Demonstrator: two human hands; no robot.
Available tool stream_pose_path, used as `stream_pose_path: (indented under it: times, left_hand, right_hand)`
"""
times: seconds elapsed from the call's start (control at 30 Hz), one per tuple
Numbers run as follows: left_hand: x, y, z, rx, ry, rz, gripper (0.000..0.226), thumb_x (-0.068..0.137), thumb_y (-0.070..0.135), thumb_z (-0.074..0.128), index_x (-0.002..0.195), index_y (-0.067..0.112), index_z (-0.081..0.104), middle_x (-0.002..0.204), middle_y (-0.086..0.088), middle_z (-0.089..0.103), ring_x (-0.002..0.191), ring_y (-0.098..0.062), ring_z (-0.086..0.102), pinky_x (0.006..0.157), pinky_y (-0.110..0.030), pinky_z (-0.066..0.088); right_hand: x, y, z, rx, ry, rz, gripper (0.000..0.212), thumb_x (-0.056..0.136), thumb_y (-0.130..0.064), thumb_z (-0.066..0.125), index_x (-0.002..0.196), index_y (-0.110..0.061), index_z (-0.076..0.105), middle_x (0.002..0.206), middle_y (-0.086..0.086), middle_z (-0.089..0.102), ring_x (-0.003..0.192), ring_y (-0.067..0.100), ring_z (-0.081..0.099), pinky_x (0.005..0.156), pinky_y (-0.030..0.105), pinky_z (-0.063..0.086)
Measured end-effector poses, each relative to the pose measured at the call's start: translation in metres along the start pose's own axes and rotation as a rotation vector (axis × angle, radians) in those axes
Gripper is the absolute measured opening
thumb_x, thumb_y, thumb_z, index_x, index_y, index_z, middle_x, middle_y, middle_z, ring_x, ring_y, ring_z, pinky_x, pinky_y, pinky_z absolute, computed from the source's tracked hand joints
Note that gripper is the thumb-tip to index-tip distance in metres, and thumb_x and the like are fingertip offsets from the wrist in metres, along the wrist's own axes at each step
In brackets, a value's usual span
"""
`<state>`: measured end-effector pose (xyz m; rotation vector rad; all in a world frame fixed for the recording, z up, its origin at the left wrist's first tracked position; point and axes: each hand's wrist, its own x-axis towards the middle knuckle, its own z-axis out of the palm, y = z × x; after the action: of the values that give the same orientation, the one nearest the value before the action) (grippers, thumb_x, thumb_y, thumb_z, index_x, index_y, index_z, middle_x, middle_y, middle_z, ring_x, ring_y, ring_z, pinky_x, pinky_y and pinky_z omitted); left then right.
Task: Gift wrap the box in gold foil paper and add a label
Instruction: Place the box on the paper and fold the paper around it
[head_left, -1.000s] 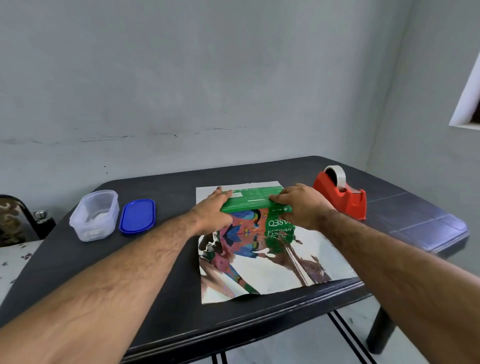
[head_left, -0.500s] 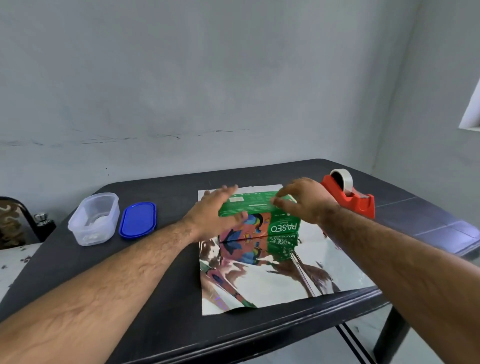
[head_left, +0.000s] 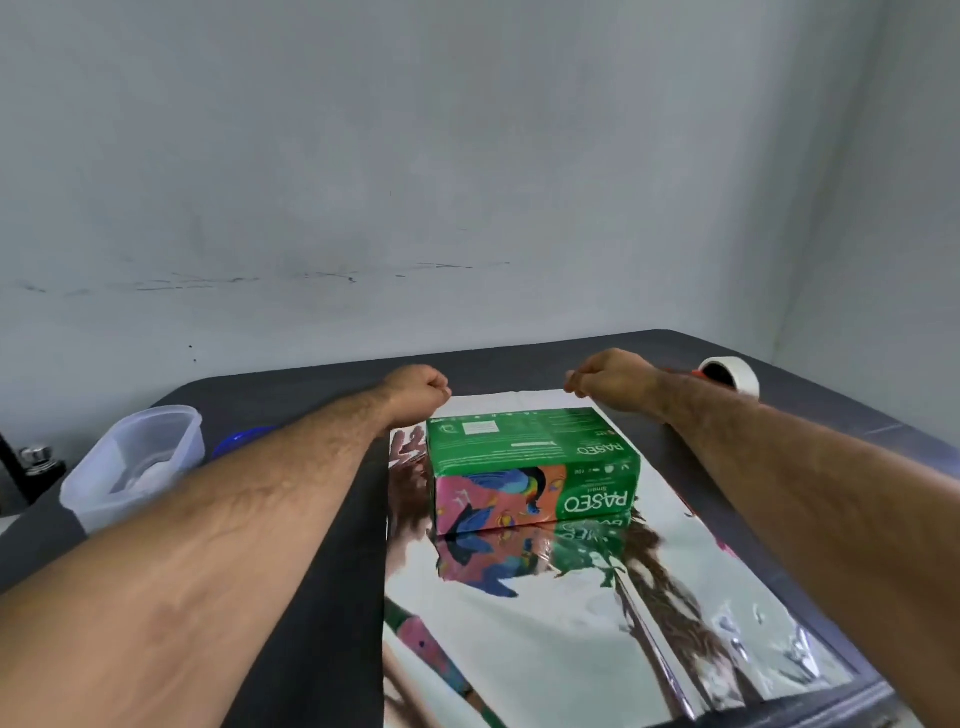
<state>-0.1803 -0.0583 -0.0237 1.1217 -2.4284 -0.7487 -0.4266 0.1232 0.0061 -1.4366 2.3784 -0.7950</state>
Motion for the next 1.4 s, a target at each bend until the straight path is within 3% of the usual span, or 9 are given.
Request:
stream_pose_path:
  times: [0.17, 0.3, 0.43, 0.53, 0.73, 0.93, 1.13, 1.3, 1.4]
  left_hand:
    - [0.045, -0.003, 0.02, 0.321, -0.195, 0.006, 0.05, 0.108, 0.033, 0.055, 0.149, 0.005, 0.051, 0.15, -0.011, 0.054, 0.135, -0.028, 0.054, 0.107, -0.033, 0.046]
    - [0.067, -0.008, 0.029, 0.415, -0.183, -0.003, 0.06, 0.102, 0.043, 0.062, 0.149, 0.007, 0.05, 0.148, -0.011, 0.055, 0.13, -0.029, 0.057, 0.103, -0.035, 0.051]
    - [0.06, 0.003, 0.024, 0.317, -0.133, -0.058, 0.033, 0.085, 0.023, 0.081, 0.116, 0.013, 0.077, 0.117, -0.002, 0.076, 0.101, -0.017, 0.071, 0.083, -0.031, 0.06]
    - [0.049, 0.011, 0.014, 0.209, -0.048, -0.077, 0.022, 0.079, 0.008, 0.085, 0.099, 0.013, 0.078, 0.097, -0.001, 0.075, 0.087, -0.013, 0.068, 0.065, -0.024, 0.053]
    - [0.009, 0.04, -0.019, 0.103, 0.073, 0.058, 0.026, 0.077, -0.003, 0.085, 0.09, 0.015, 0.073, 0.094, -0.001, 0.072, 0.087, -0.016, 0.071, 0.072, -0.031, 0.062]
    - [-0.031, 0.068, -0.033, 0.157, 0.115, 0.282, 0.036, 0.082, 0.003, 0.082, 0.113, 0.021, 0.079, 0.097, 0.01, 0.072, 0.096, -0.012, 0.069, 0.094, -0.036, 0.059]
    - [-0.06, 0.076, -0.042, 0.104, 0.161, 0.343, 0.03, 0.083, 0.009, 0.084, 0.104, 0.03, 0.081, 0.096, 0.016, 0.076, 0.095, -0.007, 0.072, 0.097, -0.041, 0.059]
    - [-0.082, 0.076, -0.046, 0.123, 0.238, 0.388, 0.027, 0.086, 0.013, 0.082, 0.109, 0.026, 0.081, 0.098, 0.014, 0.078, 0.095, -0.008, 0.071, 0.105, -0.047, 0.053]
    - [-0.095, 0.072, -0.038, 0.139, 0.281, 0.419, 0.026, 0.088, 0.015, 0.081, 0.112, 0.025, 0.08, 0.099, 0.012, 0.078, 0.095, -0.009, 0.071, 0.109, -0.049, 0.049]
  right_hand:
    - [0.026, -0.001, 0.009, -0.07, -0.039, -0.032, 0.029, 0.104, -0.044, 0.061, 0.107, -0.023, 0.081, 0.104, -0.007, 0.077, 0.101, 0.013, 0.07, 0.093, 0.028, 0.052]
    - [0.033, 0.006, 0.01, -0.139, 0.011, -0.033, 0.035, 0.103, -0.044, 0.062, 0.122, -0.019, 0.077, 0.117, -0.003, 0.072, 0.109, 0.017, 0.063, 0.096, 0.027, 0.046]
    - [0.034, 0.013, 0.005, -0.203, 0.019, -0.032, 0.037, 0.103, -0.046, 0.061, 0.124, -0.018, 0.074, 0.115, -0.002, 0.068, 0.105, 0.017, 0.059, 0.092, 0.027, 0.044]
    - [0.032, 0.013, -0.002, -0.201, 0.059, -0.047, 0.035, 0.103, -0.038, 0.063, 0.13, -0.018, 0.071, 0.125, -0.003, 0.07, 0.11, 0.016, 0.061, 0.099, 0.026, 0.046]
    - [0.023, -0.007, -0.012, -0.22, 0.141, -0.242, 0.062, 0.09, -0.007, 0.066, 0.148, -0.026, 0.057, 0.153, 0.0, 0.055, 0.137, 0.023, 0.054, 0.111, 0.031, 0.046]
    - [0.004, -0.042, -0.013, -0.291, 0.002, -0.41, 0.109, 0.071, 0.014, 0.059, 0.16, -0.046, 0.032, 0.172, -0.001, 0.024, 0.157, 0.026, 0.024, 0.123, 0.05, 0.036]
    - [0.012, -0.071, -0.027, -0.457, -0.145, -0.515, 0.062, 0.073, -0.006, 0.078, 0.125, -0.037, 0.063, 0.162, 0.004, 0.043, 0.16, 0.02, 0.019, 0.133, 0.048, 0.005]
    - [-0.005, -0.086, -0.046, -0.642, -0.122, -0.393, 0.053, 0.067, -0.032, 0.093, 0.116, -0.035, 0.074, 0.147, -0.002, 0.06, 0.141, 0.022, 0.051, 0.115, 0.047, 0.043]
    - [-0.019, -0.083, -0.059, -0.793, -0.052, -0.384, 0.043, 0.074, -0.041, 0.09, 0.114, -0.04, 0.074, 0.127, -0.011, 0.069, 0.115, 0.016, 0.061, 0.101, 0.036, 0.044]
